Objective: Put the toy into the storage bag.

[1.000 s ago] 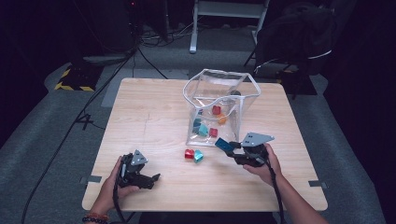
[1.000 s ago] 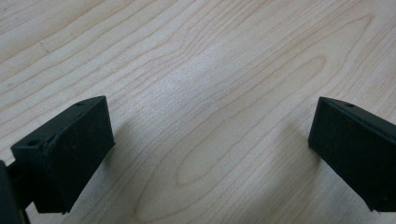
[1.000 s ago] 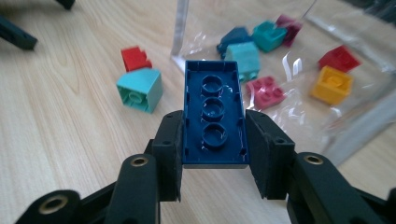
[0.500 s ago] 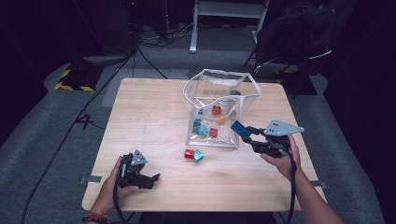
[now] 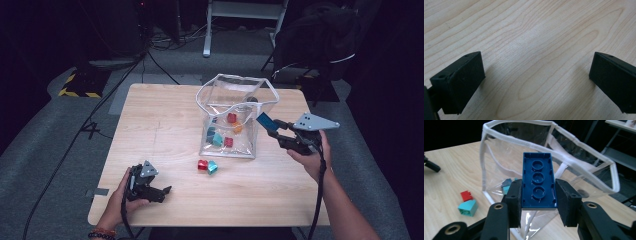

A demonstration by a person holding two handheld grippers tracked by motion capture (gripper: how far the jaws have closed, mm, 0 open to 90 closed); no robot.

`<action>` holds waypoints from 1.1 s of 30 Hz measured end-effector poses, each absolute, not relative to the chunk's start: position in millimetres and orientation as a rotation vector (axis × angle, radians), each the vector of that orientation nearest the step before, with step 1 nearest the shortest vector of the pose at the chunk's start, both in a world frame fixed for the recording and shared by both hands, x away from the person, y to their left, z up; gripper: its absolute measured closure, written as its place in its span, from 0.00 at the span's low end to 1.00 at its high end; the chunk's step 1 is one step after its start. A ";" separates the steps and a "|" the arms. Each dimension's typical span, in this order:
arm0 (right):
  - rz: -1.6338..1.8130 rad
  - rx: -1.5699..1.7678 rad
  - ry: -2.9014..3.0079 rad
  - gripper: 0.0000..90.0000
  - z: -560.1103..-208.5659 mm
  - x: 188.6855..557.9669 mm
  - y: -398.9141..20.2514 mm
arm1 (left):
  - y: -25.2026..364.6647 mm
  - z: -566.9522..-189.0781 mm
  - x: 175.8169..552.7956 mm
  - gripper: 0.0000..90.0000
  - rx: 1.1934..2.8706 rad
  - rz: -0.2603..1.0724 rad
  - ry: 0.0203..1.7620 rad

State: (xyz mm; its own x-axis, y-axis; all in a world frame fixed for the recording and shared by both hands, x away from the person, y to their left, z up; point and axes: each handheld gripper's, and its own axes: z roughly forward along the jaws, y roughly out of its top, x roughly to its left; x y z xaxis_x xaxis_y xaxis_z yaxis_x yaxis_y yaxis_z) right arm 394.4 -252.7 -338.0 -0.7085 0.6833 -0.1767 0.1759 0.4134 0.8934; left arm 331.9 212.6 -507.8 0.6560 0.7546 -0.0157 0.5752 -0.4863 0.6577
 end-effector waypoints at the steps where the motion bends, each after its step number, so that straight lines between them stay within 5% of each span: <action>1: 1.270 0.734 2.142 0.66 -335.8 396.3 -253.0 | 212.7 -507.8 332.1 0.00 2.233 0.366 1.024; 18: 1.254 0.779 2.121 0.66 -310.8 431.0 -236.9 | 212.7 -507.8 332.1 0.00 2.233 0.366 1.024; 33: 1.199 0.724 2.182 0.66 -307.1 453.6 -179.1 | 212.7 -507.8 332.1 0.00 2.233 0.365 1.024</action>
